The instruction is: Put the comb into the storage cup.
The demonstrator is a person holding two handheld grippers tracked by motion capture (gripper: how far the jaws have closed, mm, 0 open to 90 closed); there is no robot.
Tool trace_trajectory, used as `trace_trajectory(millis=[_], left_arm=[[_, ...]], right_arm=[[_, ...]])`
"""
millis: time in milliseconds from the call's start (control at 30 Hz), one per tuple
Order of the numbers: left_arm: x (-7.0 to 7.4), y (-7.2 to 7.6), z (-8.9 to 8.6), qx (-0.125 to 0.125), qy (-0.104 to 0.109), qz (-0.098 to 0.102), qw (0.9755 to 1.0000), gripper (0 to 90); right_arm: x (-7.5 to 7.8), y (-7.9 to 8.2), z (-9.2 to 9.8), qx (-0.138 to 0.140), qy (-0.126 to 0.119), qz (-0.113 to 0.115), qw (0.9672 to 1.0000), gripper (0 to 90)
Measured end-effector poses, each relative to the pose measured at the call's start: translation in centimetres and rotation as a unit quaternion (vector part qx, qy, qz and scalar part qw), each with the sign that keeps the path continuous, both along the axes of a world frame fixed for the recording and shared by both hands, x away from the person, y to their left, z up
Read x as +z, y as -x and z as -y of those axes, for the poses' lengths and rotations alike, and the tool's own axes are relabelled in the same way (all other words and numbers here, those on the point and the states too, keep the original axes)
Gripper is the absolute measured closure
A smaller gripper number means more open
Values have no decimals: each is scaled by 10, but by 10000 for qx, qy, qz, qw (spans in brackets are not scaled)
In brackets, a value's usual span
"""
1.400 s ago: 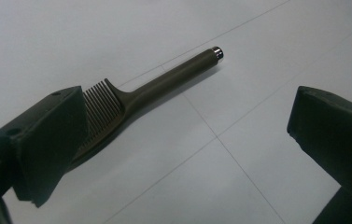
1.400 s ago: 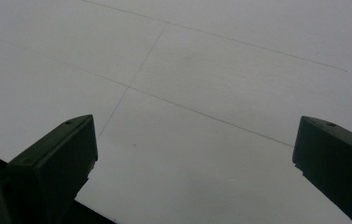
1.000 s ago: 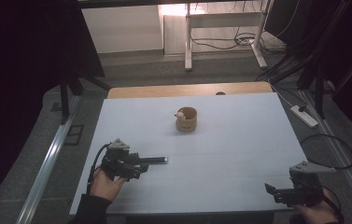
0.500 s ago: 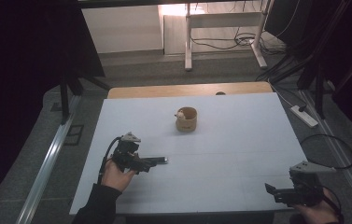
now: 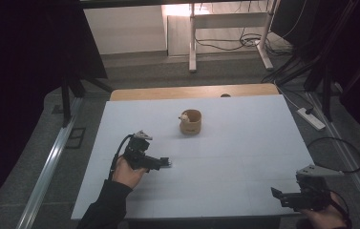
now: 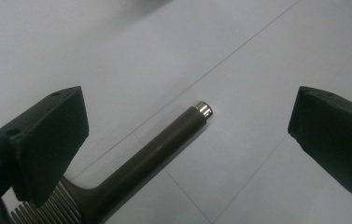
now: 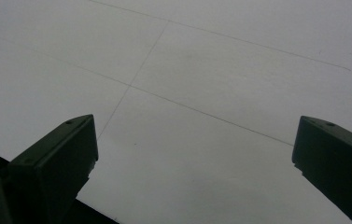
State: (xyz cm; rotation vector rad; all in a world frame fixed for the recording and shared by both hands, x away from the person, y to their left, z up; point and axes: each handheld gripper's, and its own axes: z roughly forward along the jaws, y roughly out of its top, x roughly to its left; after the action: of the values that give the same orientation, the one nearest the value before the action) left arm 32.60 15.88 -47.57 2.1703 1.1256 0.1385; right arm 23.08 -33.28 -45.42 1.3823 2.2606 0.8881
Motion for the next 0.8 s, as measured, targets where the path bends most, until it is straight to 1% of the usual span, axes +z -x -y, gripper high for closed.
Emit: trace_trajectory(millis=[200,533,667,733,767,800], left_arm=[[-2,-7,7,-59,-74,-34,9999,0],[-4,-18,18,-130,-107,-105,9998,0],[-6,-20,19,-128,-118,-158,9997,0],[-6,-20,20,-128,-140,-151,9997,3],[-6,-19,20,-125,-177,-122,9997,27],[-6,-19,20,-131,-200,-117,9996,27]], right_arm=[[0,0,0,1,1,-7,10000,7],[0,0,0,8,6,-21,10000,7],[0,0,0,15,7,-21,10000,7],[0,0,0,16,9,-21,10000,7],[0,0,0,20,11,-23,10000,7],[0,0,0,20,11,-23,10000,7]])
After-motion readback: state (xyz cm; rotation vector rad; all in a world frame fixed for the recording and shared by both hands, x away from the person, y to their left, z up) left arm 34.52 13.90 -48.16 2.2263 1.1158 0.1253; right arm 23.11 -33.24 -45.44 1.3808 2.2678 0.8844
